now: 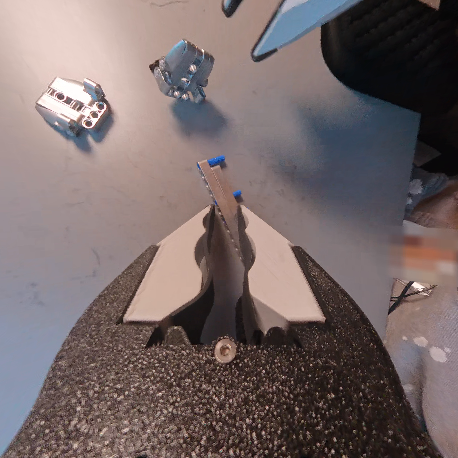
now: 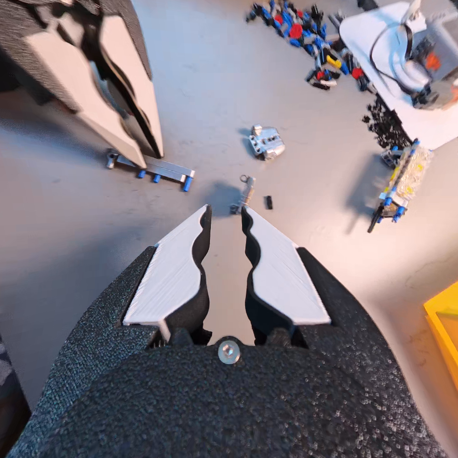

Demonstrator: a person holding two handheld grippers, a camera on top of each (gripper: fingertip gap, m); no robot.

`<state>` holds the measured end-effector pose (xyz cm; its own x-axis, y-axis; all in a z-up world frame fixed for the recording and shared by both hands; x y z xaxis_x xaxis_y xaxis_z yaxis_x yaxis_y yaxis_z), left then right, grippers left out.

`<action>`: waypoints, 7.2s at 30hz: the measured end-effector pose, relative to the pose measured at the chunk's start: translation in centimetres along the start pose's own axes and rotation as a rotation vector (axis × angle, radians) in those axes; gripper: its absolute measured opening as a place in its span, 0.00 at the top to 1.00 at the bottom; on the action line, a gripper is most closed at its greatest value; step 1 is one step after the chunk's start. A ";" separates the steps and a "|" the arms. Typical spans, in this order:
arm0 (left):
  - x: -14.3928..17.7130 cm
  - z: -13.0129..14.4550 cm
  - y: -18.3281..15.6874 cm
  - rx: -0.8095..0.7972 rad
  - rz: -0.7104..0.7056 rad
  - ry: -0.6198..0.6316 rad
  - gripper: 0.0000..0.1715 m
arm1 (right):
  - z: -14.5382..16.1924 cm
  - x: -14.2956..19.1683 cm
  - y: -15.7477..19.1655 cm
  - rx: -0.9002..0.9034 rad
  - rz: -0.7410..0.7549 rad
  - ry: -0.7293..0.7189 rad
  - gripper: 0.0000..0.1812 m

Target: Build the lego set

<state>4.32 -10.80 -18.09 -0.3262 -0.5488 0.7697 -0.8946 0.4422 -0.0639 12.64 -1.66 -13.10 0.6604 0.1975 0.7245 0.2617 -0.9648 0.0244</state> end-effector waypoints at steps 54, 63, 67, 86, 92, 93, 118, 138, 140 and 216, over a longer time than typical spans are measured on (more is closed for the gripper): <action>3.4 1.8 -5.5 0.262 0.035 -0.106 0.87 | -1.0 -6.4 7.8 1.032 -0.443 0.259 0.97; 2.2 3.0 -5.0 0.264 -0.136 -0.029 0.89 | -2.9 -9.5 6.5 1.239 -0.737 0.628 0.95; 1.7 2.8 -5.2 0.283 -0.119 -0.049 0.89 | -3.2 -9.6 6.1 1.137 -0.729 0.517 0.87; 1.3 2.0 0.8 -0.164 -0.002 0.030 0.91 | -0.3 -7.2 6.9 0.187 -0.394 0.085 0.82; 0.1 0.8 -0.3 -0.170 0.038 -0.033 0.91 | -0.2 -7.5 5.3 0.201 -0.428 0.118 0.84; -0.1 0.5 -0.5 -0.171 0.039 -0.039 0.91 | -0.1 -7.4 5.2 0.205 -0.428 0.119 0.84; -0.1 -3.3 1.4 -0.001 0.030 -0.235 0.89 | 1.3 -1.0 -2.0 0.012 -0.155 -0.014 0.83; 1.6 -5.3 1.8 -0.047 0.075 -0.409 0.97 | -3.5 -3.4 0.6 0.269 -0.400 0.205 0.97; 1.6 -4.9 1.9 -0.048 0.072 -0.411 0.97 | -4.1 -3.2 0.6 0.248 -0.413 0.146 0.97; -0.7 -4.9 1.8 -0.218 0.157 -0.317 0.97 | -1.8 -4.5 0.1 0.190 -0.460 -0.225 0.96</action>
<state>4.43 -6.13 -15.61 -0.5621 -0.6388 0.5254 -0.7518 0.6594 -0.0026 8.39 -2.95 -15.15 0.5762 0.6445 0.5026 0.6684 -0.7255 0.1640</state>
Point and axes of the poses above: each gripper's, where its closed fingertips meet, x back along the fingers, z out of its underside, y = z × x across the jaws, the point moved 3 cm from there along x, back along the fingers, and after that the axes turned 13 degrees about -z, right-handed, at the moved point
